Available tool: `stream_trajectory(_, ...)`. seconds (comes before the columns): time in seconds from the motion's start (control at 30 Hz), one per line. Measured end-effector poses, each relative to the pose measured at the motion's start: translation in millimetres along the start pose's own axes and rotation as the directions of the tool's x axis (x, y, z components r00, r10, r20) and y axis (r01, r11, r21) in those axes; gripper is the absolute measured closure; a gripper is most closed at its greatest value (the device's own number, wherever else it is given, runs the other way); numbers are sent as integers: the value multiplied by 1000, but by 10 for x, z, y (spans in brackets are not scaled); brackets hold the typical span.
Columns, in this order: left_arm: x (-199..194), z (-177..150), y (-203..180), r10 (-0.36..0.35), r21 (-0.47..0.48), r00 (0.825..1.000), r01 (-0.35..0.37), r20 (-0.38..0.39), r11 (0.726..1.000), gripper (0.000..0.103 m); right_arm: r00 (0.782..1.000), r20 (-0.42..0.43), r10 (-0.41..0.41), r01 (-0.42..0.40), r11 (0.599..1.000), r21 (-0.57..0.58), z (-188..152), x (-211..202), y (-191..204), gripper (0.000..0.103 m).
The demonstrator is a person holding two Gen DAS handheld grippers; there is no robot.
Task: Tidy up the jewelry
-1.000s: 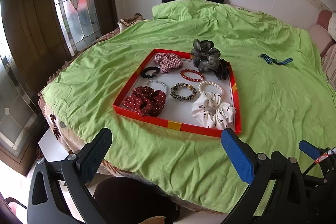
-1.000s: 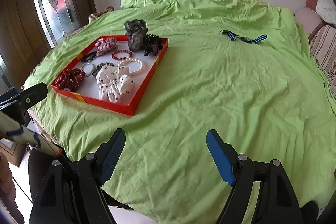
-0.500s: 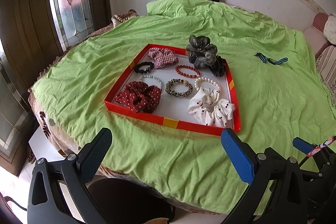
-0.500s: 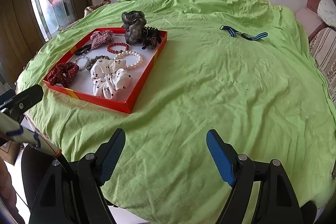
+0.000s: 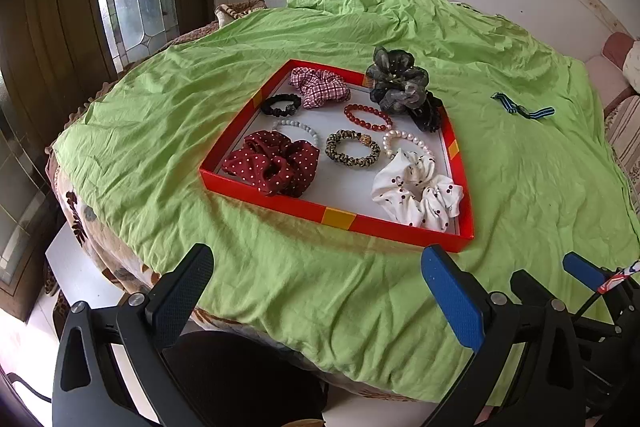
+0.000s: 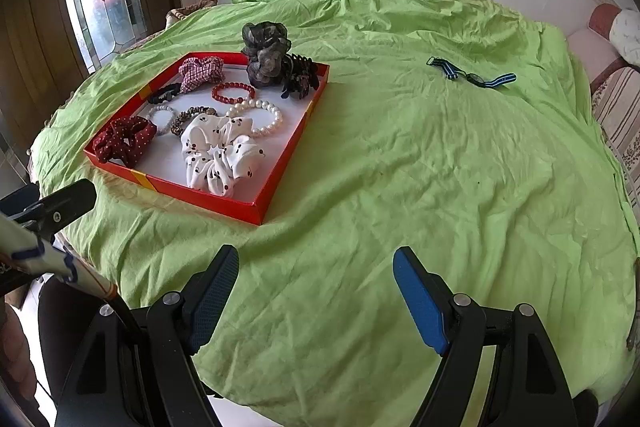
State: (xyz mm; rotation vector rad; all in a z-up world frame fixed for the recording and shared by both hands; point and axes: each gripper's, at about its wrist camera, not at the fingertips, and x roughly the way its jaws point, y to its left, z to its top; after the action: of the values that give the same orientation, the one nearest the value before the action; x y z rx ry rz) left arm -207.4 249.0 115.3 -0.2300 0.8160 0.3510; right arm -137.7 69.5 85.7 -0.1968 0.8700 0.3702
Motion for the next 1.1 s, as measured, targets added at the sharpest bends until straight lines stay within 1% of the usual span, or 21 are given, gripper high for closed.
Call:
stream_trajectory(0.27,35,-2,3,-29,-2,999,29,-23,1000,0,1000,-2,2,-2,1000,12,-2,0,-16,19)
stream_trajectory(0.63,27,-22,-28,-56,8,998,57,-29,998,0,1000,26,-5,4,1000,26,-2,-68,-36,18)
stream_trajectory(1.1,25,-27,-20,-60,8,998,61,-33,998,0,999,34,-13,13,1000,10,2,-92,5,18)
